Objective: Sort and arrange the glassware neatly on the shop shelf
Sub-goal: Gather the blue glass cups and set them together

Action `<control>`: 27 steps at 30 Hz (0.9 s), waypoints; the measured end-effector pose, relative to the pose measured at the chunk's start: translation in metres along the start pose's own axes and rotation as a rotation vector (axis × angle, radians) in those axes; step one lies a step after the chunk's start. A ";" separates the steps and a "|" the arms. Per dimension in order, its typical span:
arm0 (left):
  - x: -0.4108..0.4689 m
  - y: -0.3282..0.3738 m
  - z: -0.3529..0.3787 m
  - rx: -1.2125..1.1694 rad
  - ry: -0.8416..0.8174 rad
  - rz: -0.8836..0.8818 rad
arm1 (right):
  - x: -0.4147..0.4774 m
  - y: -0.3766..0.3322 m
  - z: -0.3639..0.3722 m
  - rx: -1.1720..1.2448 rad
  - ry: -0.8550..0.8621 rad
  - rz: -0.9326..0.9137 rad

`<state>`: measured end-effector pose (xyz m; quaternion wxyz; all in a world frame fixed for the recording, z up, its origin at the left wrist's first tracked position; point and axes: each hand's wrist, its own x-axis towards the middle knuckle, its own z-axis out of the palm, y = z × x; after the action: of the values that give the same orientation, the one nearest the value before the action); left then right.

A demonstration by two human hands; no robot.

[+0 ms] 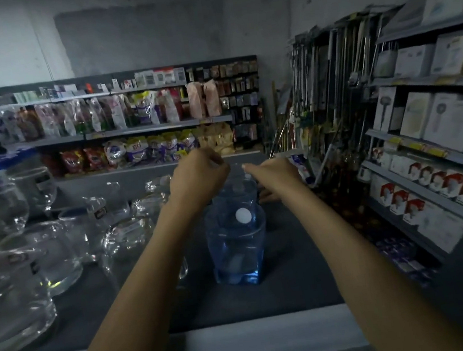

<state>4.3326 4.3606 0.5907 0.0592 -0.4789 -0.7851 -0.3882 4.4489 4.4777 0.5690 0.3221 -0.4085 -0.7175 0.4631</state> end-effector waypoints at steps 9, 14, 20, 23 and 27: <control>-0.006 -0.004 0.007 -0.071 -0.026 -0.036 | 0.003 -0.002 0.007 0.000 0.067 0.005; -0.009 -0.001 0.005 -0.160 0.021 -0.057 | 0.003 0.003 0.005 -0.007 0.139 -0.031; -0.011 0.001 0.006 -0.257 0.095 -0.090 | 0.012 0.003 -0.009 0.274 0.245 -0.145; -0.014 0.007 0.003 -0.381 0.079 -0.138 | 0.006 -0.001 -0.017 0.473 0.209 -0.148; -0.017 0.015 -0.001 -0.603 0.008 -0.120 | 0.002 -0.004 -0.020 0.633 0.053 -0.122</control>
<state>4.3530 4.3513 0.5916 -0.1055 -0.4261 -0.6610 -0.6086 4.4641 4.4865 0.5800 0.4791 -0.2562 -0.5525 0.6321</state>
